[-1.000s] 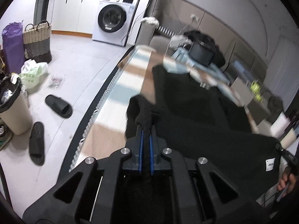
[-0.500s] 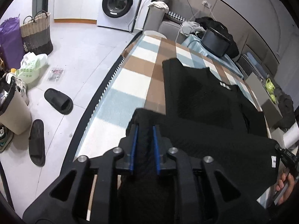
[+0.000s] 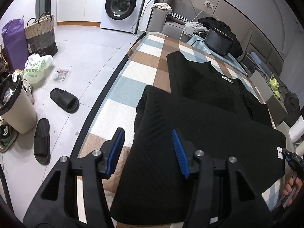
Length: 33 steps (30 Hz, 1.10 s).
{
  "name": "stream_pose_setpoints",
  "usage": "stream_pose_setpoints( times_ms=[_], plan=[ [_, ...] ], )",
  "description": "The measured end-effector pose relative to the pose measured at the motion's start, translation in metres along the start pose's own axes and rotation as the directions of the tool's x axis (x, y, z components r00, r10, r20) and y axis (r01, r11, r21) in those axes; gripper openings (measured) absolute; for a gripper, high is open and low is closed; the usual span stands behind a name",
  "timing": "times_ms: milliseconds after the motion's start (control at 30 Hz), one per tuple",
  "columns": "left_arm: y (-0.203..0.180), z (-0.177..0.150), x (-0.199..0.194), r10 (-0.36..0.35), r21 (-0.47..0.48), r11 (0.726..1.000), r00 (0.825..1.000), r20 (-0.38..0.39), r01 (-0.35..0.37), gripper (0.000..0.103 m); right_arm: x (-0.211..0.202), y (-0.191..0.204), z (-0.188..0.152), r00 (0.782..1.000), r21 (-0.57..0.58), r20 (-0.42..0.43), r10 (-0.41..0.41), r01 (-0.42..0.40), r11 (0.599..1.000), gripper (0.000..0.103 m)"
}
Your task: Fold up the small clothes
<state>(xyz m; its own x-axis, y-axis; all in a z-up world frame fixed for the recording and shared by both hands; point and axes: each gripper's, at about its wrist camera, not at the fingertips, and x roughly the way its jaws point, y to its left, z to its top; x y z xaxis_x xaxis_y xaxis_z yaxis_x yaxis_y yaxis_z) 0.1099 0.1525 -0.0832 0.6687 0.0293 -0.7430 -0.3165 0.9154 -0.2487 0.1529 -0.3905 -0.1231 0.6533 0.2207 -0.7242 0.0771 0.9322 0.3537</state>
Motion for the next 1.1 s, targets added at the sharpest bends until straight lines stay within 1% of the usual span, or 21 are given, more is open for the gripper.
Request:
stream_pose_setpoints(
  times_ms=[167,233,267,300,333,367,400,433,467,533,567,600,667,767,833,900,933,967,1033,1067,1100],
  plan=[
    [-0.005,-0.004,-0.004,0.0,0.012,1.0,1.0,0.001,0.0,0.048,0.003,0.004,0.002,1.0,-0.018,0.002,0.008,-0.008,1.0,0.03],
    [-0.005,-0.005,-0.005,-0.003,0.011,1.0,1.0,-0.003,0.003,0.048,0.009,0.003,0.005,1.0,-0.003,-0.019,-0.006,0.006,1.0,0.024],
    [-0.006,-0.006,-0.006,-0.003,0.012,1.0,1.0,-0.001,0.003,0.048,0.011,0.004,0.006,0.999,0.001,-0.033,0.006,-0.006,1.0,0.015],
    [-0.006,-0.006,-0.007,0.001,0.012,1.0,1.0,0.003,-0.001,0.048,0.007,0.005,0.007,0.999,-0.001,-0.021,0.026,-0.026,1.0,0.008],
    [-0.006,-0.007,-0.008,0.002,0.012,1.0,1.0,0.005,-0.002,0.048,0.0,0.007,0.008,0.999,-0.013,0.014,0.049,-0.049,0.999,0.003],
    [-0.006,-0.007,-0.008,0.002,0.011,1.0,1.0,0.003,-0.002,0.048,-0.011,0.009,0.008,0.994,-0.028,0.063,0.086,-0.084,0.996,0.003],
    [-0.006,-0.007,-0.008,0.001,0.009,1.0,1.0,0.003,-0.001,0.048,-0.02,0.009,0.009,0.991,-0.027,0.097,0.098,-0.095,0.995,0.003],
    [-0.006,-0.007,-0.008,-0.003,0.007,1.0,1.0,0.003,0.003,0.048,-0.023,0.007,0.011,0.991,-0.013,0.104,0.08,-0.08,0.997,0.003],
    [-0.005,-0.008,-0.007,-0.005,0.008,1.0,1.0,-0.001,0.005,0.048,-0.02,0.004,0.012,0.994,0.001,0.09,0.061,-0.061,0.998,0.003],
    [-0.004,-0.008,-0.006,-0.002,0.011,1.0,1.0,-0.006,0.002,0.048,-0.006,0.0,0.012,1.0,0.023,0.026,-0.008,0.008,1.0,0.003],
    [-0.004,-0.008,-0.006,-0.004,0.014,1.0,1.0,-0.006,0.004,0.048,-0.001,-0.002,0.011,1.0,0.034,0.002,-0.028,0.028,0.999,0.006],
    [-0.004,-0.008,-0.007,-0.005,0.016,1.0,1.0,-0.004,0.005,0.048,0.0,-0.003,0.009,1.0,0.05,-0.004,-0.025,0.025,0.998,0.01],
    [-0.003,-0.007,-0.007,-0.007,0.015,1.0,1.0,-0.004,0.007,0.048,-0.003,-0.004,0.007,1.0,0.067,0.006,-0.004,0.004,0.998,0.014],
    [-0.002,-0.008,-0.007,-0.013,0.017,1.0,1.0,0.005,0.013,0.048,-0.008,-0.004,0.008,0.999,0.061,0.019,0.029,-0.03,0.998,0.021],
    [-0.001,-0.007,-0.005,-0.009,0.017,1.0,1.0,0.007,0.009,0.047,-0.007,-0.003,0.009,0.999,0.049,0.014,0.03,-0.03,0.998,0.022],
    [0.001,-0.005,-0.004,-0.014,0.006,1.0,1.0,0.018,0.014,0.038,-0.002,-0.002,0.01,0.999,0.04,0.002,0.033,-0.033,0.999,0.022],
    [0.001,-0.005,-0.003,-0.02,0.004,1.0,1.0,0.02,0.02,0.023,0.0,0.0,0.011,0.999,0.038,0.0,0.034,-0.034,0.999,0.022],
    [0.001,-0.004,-0.003,-0.028,0.004,1.0,0.999,0.023,0.028,0.013,0.002,0.001,0.011,1.0,0.031,-0.001,0.031,-0.031,0.999,0.022],
    [0.0,-0.001,-0.004,-0.031,0.011,0.999,0.998,0.05,0.031,0.005,0.007,0.004,0.011,1.0,0.012,0.0,0.019,-0.019,1.0,0.022],
    [0.0,0.0,-0.005,-0.033,0.016,0.999,0.998,0.061,0.032,0.005,0.008,0.006,0.01,1.0,-0.001,0.004,0.012,-0.012,1.0,0.017],
    [-0.001,0.002,-0.007,-0.038,0.019,0.999,0.996,0.078,0.037,0.004,0.008,0.007,0.01,1.0,-0.019,0.015,0.024,-0.024,1.0,0.005]
  ],
)
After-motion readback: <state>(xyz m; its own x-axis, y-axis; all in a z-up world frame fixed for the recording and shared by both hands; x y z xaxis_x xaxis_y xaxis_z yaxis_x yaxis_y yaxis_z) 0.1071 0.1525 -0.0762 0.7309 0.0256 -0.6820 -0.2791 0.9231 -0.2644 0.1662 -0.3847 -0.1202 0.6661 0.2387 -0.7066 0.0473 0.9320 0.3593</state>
